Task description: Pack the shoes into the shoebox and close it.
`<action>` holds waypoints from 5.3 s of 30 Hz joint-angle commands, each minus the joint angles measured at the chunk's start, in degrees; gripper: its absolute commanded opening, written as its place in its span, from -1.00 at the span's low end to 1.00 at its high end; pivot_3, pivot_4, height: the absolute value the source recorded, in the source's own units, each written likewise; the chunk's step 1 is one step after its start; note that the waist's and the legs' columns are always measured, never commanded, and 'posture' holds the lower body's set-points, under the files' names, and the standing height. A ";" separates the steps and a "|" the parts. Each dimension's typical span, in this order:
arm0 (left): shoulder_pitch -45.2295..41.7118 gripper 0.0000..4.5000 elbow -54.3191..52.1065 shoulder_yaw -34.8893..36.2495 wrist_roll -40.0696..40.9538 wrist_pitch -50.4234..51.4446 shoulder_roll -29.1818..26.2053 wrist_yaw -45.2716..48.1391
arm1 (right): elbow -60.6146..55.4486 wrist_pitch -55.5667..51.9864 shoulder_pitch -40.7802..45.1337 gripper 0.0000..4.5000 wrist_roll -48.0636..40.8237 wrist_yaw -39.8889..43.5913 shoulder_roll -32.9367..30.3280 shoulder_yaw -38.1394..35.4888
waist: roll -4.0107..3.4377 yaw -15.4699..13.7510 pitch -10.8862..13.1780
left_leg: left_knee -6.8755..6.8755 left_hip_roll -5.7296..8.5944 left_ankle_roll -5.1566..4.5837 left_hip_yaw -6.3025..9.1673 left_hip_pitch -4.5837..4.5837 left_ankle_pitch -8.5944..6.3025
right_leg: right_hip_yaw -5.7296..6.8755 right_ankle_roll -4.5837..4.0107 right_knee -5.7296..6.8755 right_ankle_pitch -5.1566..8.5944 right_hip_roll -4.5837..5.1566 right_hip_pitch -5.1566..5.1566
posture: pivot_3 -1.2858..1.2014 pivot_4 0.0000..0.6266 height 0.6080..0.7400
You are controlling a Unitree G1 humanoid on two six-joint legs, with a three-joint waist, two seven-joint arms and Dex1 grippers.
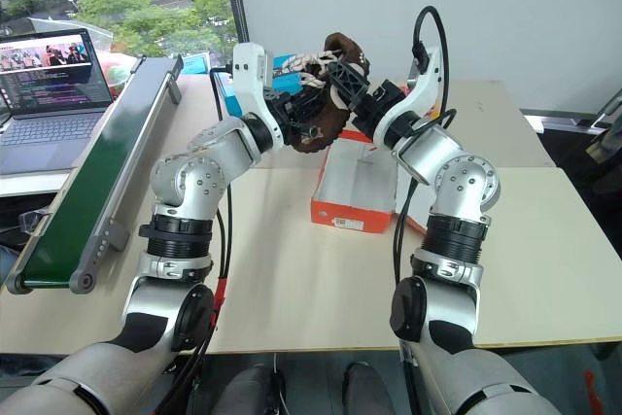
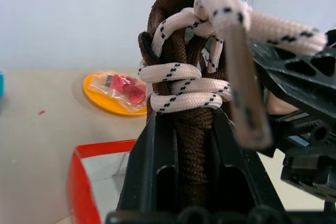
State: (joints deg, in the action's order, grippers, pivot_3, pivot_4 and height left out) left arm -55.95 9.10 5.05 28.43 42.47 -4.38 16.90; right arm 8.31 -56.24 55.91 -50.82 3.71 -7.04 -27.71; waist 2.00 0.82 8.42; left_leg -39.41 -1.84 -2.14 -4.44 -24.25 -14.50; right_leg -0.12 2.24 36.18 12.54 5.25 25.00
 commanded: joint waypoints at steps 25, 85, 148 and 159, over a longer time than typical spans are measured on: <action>3.77 0.29 -8.21 10.59 3.06 8.05 -24.35 5.09 | 15.81 9.01 9.83 -0.76 15.25 3.67 -12.53 11.11 | -0.22 1.10 0.14 | 0.04 0.01 0.05 -0.14 0.03 0.04 | -0.19 0.01 0.06 0.00 -0.03 0.15 | 0.03 -0.52 1.00; 37.77 0.98 -19.75 23.81 -8.58 -7.61 -26.72 -7.98 | -3.87 17.35 -6.90 1.00 29.13 31.93 -7.02 29.61 | -0.20 0.98 0.14 | 0.29 -0.08 0.25 -0.32 0.17 0.23 | -0.34 0.01 0.03 -0.15 0.06 0.18 | 0.03 -0.52 1.00; 26.38 0.19 10.15 22.60 -4.68 -27.42 -29.27 2.80 | -7.36 24.09 -14.61 1.00 27.07 35.65 -5.96 29.97 | 0.01 -0.68 0.02 | 0.20 -0.08 0.17 -0.45 0.17 0.19 | 0.11 -0.08 0.00 -0.19 0.04 -0.01 | 0.03 -0.52 1.00; 13.60 0.19 -8.28 4.59 -1.83 -16.25 -12.08 0.39 | -0.53 7.18 2.01 1.00 -3.57 7.41 3.87 1.10 | 0.06 -0.93 0.03 | 0.09 -0.06 0.58 -0.22 0.04 0.43 | 0.15 -0.07 0.04 -0.21 0.04 0.01 | 0.03 -0.52 1.00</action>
State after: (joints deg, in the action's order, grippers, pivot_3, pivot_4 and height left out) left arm -38.63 4.32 12.83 26.01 25.74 -18.28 17.99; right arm 7.57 -47.15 56.23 -49.83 15.26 -3.44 -23.59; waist 2.05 -0.10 8.45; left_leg -39.32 -1.89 -1.59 -4.72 -24.25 -14.06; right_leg 0.06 2.17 36.18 12.32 5.28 25.00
